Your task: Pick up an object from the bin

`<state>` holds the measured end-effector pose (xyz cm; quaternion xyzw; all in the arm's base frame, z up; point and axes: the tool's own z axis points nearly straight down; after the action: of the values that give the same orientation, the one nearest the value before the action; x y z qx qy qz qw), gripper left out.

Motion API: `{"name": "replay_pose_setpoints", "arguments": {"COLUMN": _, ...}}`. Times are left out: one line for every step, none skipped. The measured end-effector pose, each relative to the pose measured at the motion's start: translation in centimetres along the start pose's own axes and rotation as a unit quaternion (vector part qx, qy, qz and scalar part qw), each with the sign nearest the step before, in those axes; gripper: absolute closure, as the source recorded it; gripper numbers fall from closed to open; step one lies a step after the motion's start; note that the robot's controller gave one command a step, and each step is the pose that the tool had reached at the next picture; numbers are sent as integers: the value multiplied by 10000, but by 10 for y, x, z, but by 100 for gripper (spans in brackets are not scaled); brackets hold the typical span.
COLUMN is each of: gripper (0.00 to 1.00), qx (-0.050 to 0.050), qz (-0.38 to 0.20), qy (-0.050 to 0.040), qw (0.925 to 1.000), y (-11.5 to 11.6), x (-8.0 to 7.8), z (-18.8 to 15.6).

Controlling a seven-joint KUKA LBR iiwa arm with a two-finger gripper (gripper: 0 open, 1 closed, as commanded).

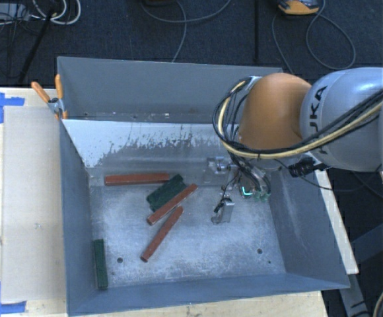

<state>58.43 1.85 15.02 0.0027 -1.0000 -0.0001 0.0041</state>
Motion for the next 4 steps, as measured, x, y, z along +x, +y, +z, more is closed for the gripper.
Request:
{"name": "replay_pose_setpoints", "arguments": {"gripper": 0, "qx": 1, "qz": -1247, "qy": -42, "qw": 9922, "y": 47, "x": -17, "z": 78}}
{"name": "replay_pose_setpoints", "arguments": {"gripper": 100, "qx": 1, "qz": -1233, "qy": -57, "qw": 9924, "y": 46, "x": -19, "z": 75}}
{"name": "replay_pose_setpoints", "arguments": {"gripper": 0, "qx": 2, "qz": -1229, "qy": -42, "qw": 9924, "y": 46, "x": -18, "z": 77}}
{"name": "replay_pose_setpoints", "arguments": {"gripper": 100, "qx": -4, "qz": -1219, "qy": -89, "qw": 9925, "y": 46, "x": -20, "z": 73}}
